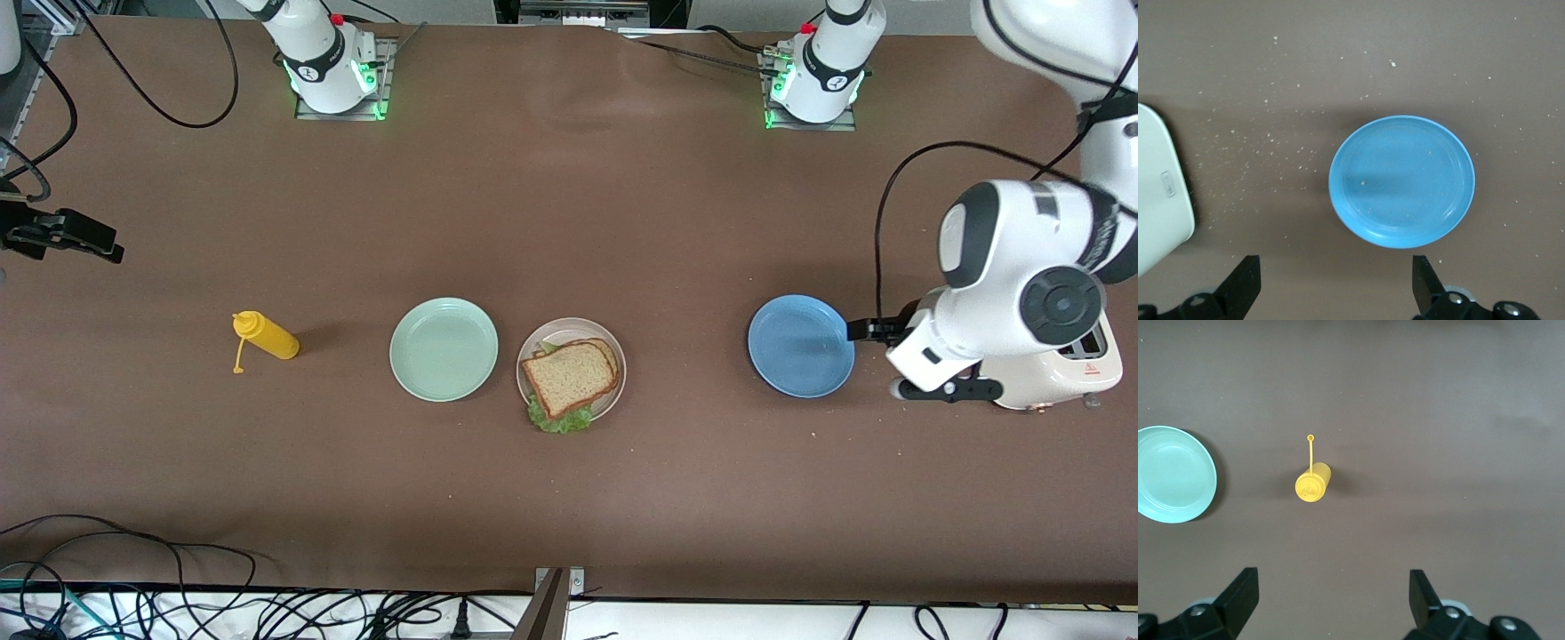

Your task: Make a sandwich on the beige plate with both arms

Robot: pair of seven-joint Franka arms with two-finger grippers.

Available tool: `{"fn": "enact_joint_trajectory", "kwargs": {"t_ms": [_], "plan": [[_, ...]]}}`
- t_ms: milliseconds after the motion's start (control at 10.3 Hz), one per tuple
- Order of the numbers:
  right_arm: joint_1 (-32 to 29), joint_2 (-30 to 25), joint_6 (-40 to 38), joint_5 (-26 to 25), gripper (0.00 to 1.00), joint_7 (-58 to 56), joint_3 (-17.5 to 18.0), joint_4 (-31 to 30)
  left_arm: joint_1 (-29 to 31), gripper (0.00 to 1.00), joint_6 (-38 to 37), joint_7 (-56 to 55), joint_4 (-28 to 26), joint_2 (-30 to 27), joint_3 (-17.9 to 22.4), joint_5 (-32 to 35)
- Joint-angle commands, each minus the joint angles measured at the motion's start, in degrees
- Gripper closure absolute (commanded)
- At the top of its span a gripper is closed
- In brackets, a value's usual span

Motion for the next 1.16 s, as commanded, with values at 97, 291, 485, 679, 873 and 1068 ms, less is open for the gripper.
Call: {"fn": "enact_joint_trajectory", "kwargs": {"t_ms": [97,291,485,679,873,1068], "plan": [[-0.04,0.0,-0.06,-0.2,0.0,-0.01,-0.28,0.93,4.68,0.0,-8.72,-0.57,-1.3,-9.75,-3.33,2.35],[0.04,0.18,-0.06,-0.2,0.0,-0.19,-0.2,0.93,10.29,0.0,-10.23,1.18,-1.39,-12.66,-7.96,2.35],[0.13,0.18,-0.06,-0.28,0.0,-0.19,-0.2,0.93,10.94,0.0,-10.76,0.84,-0.51,-14.33,-8.34,3.05],[0.13,0.35,-0.15,-0.28,0.0,-0.19,-0.2,1.54,10.76,0.0,-10.76,1.1,0.1,-17.49,-8.52,2.36],[0.13,0.7,-0.15,-0.28,0.0,-0.28,-0.2,1.98,10.41,0.0,-10.76,1.28,2.83,-17.85,-9.48,2.44],[0.13,0.79,-0.15,-0.37,0.0,-0.36,-0.2,1.98,10.84,0.0,-11.98,1.72,2.22,-17.5,-10.28,2.36]]}}
